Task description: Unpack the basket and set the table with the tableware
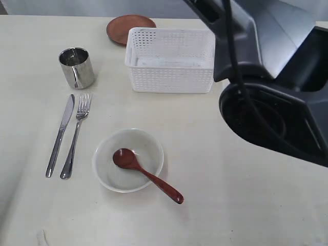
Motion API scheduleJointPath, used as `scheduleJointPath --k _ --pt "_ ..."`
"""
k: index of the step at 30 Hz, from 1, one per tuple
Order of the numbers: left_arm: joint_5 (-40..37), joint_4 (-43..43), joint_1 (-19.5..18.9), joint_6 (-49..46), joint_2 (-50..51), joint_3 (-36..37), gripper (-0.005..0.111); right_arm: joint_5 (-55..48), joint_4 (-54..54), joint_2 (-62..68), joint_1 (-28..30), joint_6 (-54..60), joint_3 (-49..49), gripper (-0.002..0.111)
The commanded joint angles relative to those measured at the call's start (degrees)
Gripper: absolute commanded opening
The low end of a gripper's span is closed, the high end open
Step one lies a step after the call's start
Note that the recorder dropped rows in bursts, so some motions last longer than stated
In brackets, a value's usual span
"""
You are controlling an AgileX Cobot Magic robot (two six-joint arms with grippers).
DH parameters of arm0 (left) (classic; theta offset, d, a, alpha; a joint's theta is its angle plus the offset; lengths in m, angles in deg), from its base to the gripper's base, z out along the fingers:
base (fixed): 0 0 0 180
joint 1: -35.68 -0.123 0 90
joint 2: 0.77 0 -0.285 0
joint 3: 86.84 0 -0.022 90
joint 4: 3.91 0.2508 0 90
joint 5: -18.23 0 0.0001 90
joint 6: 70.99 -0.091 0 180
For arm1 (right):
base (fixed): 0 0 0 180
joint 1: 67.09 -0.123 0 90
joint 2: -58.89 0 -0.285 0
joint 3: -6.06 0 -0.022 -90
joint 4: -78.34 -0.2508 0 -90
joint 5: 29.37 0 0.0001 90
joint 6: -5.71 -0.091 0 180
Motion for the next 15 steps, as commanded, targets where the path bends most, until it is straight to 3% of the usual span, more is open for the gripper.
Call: scheduleJointPath --k 1,10,15 --pt "0.36 -0.25 0.06 -0.02 -0.21 0.16 0.0 2.96 -2.81 -1.82 0.08 2.22 -0.38 0.0" --pt "0.36 -0.25 0.06 -0.02 -0.21 0.16 0.0 4.32 -3.59 -1.7 0.08 2.99 -0.38 0.0" --pt "0.36 -0.25 0.06 -0.02 -0.21 0.16 0.0 6.02 -10.65 -1.7 0.08 5.85 -0.38 0.0"
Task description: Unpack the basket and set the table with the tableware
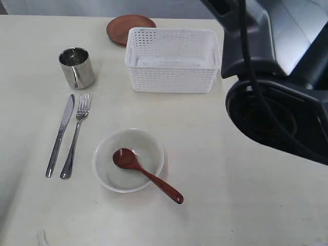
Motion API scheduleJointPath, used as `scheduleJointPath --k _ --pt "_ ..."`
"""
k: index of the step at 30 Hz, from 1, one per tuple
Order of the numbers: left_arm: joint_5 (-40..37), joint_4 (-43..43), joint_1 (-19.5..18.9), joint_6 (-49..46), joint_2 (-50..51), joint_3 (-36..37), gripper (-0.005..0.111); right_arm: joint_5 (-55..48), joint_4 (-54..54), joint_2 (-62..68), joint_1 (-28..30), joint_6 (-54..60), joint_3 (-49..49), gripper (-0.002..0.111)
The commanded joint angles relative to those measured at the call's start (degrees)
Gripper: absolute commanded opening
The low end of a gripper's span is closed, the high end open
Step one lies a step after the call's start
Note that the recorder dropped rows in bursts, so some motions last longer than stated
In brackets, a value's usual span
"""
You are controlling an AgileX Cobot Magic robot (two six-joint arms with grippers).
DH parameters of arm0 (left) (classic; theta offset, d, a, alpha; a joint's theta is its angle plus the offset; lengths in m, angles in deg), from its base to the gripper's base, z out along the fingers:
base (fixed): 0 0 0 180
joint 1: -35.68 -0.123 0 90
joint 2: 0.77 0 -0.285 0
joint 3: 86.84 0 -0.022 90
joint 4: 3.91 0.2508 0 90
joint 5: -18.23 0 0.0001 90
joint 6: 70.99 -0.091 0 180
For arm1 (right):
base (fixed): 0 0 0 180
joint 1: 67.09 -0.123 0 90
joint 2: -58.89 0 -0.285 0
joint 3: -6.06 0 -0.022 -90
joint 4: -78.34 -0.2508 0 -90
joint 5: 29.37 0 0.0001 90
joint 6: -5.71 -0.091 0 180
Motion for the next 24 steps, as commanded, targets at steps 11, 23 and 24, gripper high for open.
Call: scheduleJointPath --k 11,23,24 --pt "0.36 -0.25 0.06 -0.02 -0.21 0.16 0.0 4.48 -7.45 -0.27 0.17 1.95 -0.3 0.0" --pt "0.36 0.0 0.06 -0.02 -0.21 0.16 0.0 0.44 -12.54 -1.07 0.06 4.59 4.08 0.0" --pt "0.36 0.0 0.06 -0.02 -0.21 0.16 0.0 1.38 -12.82 -1.84 -0.24 5.56 5.85 0.0"
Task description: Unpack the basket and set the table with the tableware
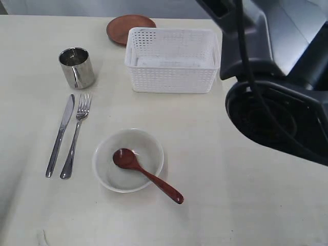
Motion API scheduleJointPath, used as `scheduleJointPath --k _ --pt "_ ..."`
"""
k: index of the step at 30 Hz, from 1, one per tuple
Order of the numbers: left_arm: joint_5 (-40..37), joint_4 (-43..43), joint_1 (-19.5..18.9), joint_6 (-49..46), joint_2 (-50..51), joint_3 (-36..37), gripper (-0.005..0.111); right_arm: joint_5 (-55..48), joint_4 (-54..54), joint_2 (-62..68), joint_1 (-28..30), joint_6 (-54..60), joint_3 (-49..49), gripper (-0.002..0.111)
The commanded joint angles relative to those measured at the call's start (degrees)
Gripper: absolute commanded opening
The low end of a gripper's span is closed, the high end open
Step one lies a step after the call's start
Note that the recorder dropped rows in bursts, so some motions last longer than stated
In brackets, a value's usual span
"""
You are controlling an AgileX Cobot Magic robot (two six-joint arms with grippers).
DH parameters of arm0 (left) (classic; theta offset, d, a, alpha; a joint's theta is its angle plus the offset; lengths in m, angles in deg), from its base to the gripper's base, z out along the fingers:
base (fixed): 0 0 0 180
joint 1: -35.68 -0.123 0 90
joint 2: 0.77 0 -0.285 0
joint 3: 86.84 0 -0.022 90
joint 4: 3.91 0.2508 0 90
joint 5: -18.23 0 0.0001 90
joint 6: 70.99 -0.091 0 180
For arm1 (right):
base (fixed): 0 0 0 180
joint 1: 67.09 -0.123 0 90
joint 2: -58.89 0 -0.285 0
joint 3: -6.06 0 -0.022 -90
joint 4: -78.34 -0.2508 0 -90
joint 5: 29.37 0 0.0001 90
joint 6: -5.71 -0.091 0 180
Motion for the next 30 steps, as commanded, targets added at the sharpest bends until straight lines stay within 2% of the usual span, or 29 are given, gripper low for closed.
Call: scheduleJointPath --k 1,5,11,15,22,30 --pt "0.36 0.0 0.06 -0.02 -0.21 0.16 0.0 2.97 -1.68 -3.04 -0.54 3.67 6.26 0.0" --pt "0.36 0.0 0.06 -0.02 -0.21 0.16 0.0 12.85 -1.68 -9.53 -2.06 6.31 19.89 0.0" --pt "0.36 0.0 0.06 -0.02 -0.21 0.16 0.0 28.39 -2.06 -21.17 -2.37 8.49 45.89 0.0" --pt "0.36 0.0 0.06 -0.02 -0.21 0.16 0.0 30.21 -1.44 -27.66 -1.2 10.79 58.19 0.0" --pt "0.36 0.0 0.06 -0.02 -0.21 0.16 0.0 31.08 -0.47 -37.42 2.24 12.5 72.27 0.0" --pt "0.36 0.0 0.06 -0.02 -0.21 0.16 0.0 34.53 -0.2 -47.34 11.16 12.39 84.68 0.0"
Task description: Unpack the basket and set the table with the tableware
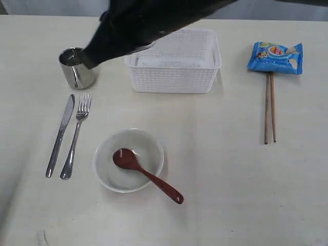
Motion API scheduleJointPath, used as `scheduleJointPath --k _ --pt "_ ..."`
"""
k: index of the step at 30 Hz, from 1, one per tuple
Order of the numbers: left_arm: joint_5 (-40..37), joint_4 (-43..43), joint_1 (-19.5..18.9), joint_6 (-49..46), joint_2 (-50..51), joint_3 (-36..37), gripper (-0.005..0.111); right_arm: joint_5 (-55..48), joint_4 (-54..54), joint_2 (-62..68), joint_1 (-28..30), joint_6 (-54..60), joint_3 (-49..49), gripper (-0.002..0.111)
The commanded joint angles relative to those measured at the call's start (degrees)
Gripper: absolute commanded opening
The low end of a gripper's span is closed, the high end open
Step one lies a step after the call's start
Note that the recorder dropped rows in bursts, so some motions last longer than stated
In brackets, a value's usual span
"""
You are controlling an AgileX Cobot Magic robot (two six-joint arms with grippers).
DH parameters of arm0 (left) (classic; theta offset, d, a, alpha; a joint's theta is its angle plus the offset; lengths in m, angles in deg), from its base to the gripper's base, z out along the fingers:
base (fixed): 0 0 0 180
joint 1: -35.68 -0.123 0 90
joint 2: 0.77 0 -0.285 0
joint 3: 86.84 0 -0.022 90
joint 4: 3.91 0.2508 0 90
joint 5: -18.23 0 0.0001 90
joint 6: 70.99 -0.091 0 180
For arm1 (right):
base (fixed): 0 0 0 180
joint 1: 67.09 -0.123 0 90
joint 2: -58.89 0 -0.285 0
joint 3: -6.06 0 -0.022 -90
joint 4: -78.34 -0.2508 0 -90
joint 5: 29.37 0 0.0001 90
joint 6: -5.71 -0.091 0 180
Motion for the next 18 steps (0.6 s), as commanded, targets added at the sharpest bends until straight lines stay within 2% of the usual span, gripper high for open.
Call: scheduleJointPath --k 1,8,18 --pt "0.36 0.0 0.06 -0.02 -0.21 0.16 0.0 1.17 0.65 -5.02 5.41 0.42 5.14 0.0" --pt "0.36 0.0 0.06 -0.02 -0.21 0.16 0.0 -3.05 0.65 -6.68 13.65 0.42 6.56 0.0" --pt "0.36 0.0 0.06 -0.02 -0.21 0.16 0.0 -2.82 0.65 -6.85 25.66 -1.23 6.56 0.0"
